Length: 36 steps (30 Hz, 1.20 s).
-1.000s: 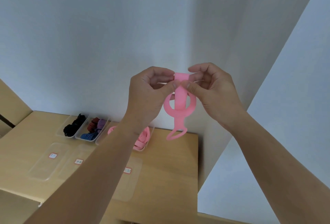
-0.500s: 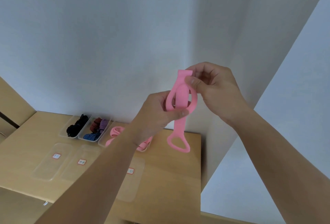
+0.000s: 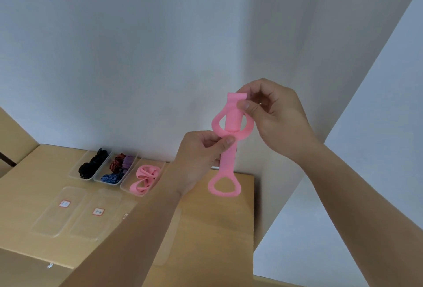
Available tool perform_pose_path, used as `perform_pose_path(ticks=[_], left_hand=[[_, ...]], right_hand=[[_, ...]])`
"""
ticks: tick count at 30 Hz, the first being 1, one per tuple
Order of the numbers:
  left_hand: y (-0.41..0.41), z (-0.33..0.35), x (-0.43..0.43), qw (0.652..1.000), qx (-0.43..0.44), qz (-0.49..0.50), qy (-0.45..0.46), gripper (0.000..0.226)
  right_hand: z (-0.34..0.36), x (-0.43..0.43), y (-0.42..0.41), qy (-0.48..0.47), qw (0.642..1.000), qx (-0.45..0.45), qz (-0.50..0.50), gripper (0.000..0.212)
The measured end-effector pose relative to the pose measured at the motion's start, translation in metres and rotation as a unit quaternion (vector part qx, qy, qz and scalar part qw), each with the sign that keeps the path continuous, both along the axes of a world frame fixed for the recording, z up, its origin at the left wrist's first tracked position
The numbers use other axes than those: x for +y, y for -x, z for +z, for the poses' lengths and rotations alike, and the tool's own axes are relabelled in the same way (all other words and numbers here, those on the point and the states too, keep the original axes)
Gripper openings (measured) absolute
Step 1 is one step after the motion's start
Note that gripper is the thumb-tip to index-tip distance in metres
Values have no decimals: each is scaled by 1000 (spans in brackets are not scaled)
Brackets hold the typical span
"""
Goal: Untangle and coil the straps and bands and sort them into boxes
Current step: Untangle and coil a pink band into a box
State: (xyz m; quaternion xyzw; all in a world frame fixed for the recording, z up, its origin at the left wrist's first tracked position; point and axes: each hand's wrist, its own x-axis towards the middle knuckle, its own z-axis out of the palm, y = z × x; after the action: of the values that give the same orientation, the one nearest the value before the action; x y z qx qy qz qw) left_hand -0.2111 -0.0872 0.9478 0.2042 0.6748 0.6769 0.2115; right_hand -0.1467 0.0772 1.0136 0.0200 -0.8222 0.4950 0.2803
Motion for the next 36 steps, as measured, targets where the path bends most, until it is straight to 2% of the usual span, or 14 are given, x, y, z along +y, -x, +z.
perform_pose_path(ticks=[4, 7, 9, 11, 14, 20, 23, 26, 28, 31, 36], left_hand=[[1, 1, 8, 999, -25, 33, 1, 19], [6, 8, 12, 992, -115, 37, -30, 18], [12, 15, 13, 980, -188, 22, -66, 9], [18, 24, 12, 969, -230, 2, -96, 17], [22, 36, 11, 967, -235, -27, -95, 17], [27, 45, 8, 975, -209, -62, -46, 11], [29, 48, 5, 973, -208, -92, -47, 35], [30, 49, 2, 963, -236, -104, -74, 44], [30, 48, 0, 966, -218, -116, -72, 56], [27, 44, -4, 979, -139, -140, -59, 45], [33, 39, -17, 970, -151, -169, -86, 61]], right_hand=[[-7, -3, -2, -137, 987, 81, -2, 20], [-17, -3, -4, -264, 949, 170, -19, 15], [-26, -1, -6, -333, 915, 224, -22, 15], [-36, 0, -8, -387, 889, 243, -23, 14], [-51, 3, -9, -448, 865, 225, -28, 17], [-58, 8, -11, -460, 863, 204, -32, 24], [-59, 11, -9, -461, 864, 201, -28, 25], [-59, 12, -7, -456, 868, 197, -32, 27], [-59, 11, -6, -454, 869, 194, -27, 31], [-58, 8, -7, -450, 872, 194, -21, 33], [-61, 6, -16, -450, 875, 178, -7, 34]])
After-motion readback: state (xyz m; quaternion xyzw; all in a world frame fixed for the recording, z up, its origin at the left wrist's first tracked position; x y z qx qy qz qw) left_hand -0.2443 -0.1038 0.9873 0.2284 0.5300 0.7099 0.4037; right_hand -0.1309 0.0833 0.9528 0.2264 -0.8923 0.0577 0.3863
